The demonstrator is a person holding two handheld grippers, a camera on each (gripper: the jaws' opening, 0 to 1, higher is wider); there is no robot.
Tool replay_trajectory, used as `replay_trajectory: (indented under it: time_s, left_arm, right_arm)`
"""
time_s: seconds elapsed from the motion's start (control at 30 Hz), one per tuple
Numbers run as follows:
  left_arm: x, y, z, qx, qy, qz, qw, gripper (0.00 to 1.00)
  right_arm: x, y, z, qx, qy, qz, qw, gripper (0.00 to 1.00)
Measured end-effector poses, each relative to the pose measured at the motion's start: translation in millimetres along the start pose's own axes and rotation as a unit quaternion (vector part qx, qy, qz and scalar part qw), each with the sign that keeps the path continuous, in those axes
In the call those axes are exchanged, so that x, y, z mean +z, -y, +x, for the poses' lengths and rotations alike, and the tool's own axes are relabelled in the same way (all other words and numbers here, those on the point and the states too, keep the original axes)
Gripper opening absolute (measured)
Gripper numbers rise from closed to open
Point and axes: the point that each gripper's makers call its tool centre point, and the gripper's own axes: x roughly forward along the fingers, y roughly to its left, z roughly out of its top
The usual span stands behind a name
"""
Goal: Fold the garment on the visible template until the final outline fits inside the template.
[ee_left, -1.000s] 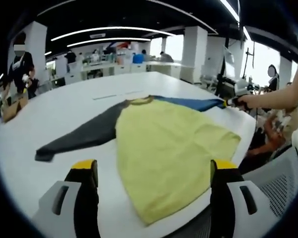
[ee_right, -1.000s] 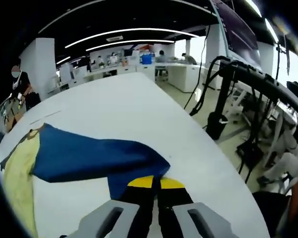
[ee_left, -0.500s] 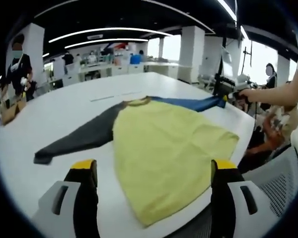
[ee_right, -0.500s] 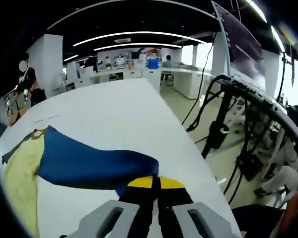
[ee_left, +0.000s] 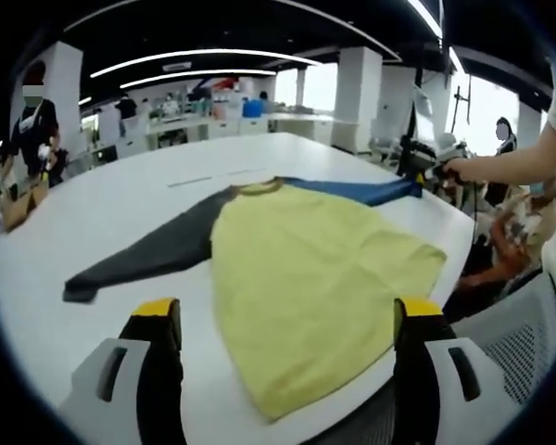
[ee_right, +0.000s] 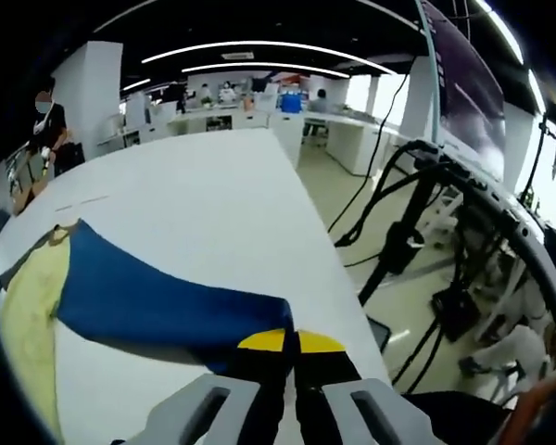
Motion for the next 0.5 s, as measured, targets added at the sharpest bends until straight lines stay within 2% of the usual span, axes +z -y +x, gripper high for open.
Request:
replay_trajectory:
  time_s: [0.07,0.1,0.23,0.4,0.43,0.5]
  left_arm:
    - [0.0,0.5,0.5,0.0,0.0,-0.001,1.0,0.92]
    - [0.7,1.3,0.9,-0.001,0.001,-0.001,1.0,0.92]
    - [2.2,1.7,1.7,-0.001,0.002,0.0,1.0,0.92]
    - [2.9,1.6,1.5,-0.001,0.002,0.001,1.0,0.92]
    - [2.5,1.4,1.5,0.0,0.002,0.001,1.0,0.92]
    - [1.5,1.0,1.7,0.0,0.0,0.0,1.0,0.91]
  right_arm:
    - [-2.7,0.8,3.0,-0.002,-0.007,-0.003,1.0,0.0]
    - [-5.7,-11.9,-11.9,-0.004,-0.008,-0.002,1.0,0.0]
    - [-12.0,-26.8,-28.3,-0.006,-0.015,0.004,0.9999,0.0]
    - [-17.0,-37.1,-43.0,-0.001,-0.019,0.029,0.9994,0.19]
    - [-15.3,-30.3,-35.4,0.0,-0.02,0.029,0.9994,0.2]
    - [-16.6,-31.5,-38.7,0.002,-0.022,0.035,0.9992,0.23]
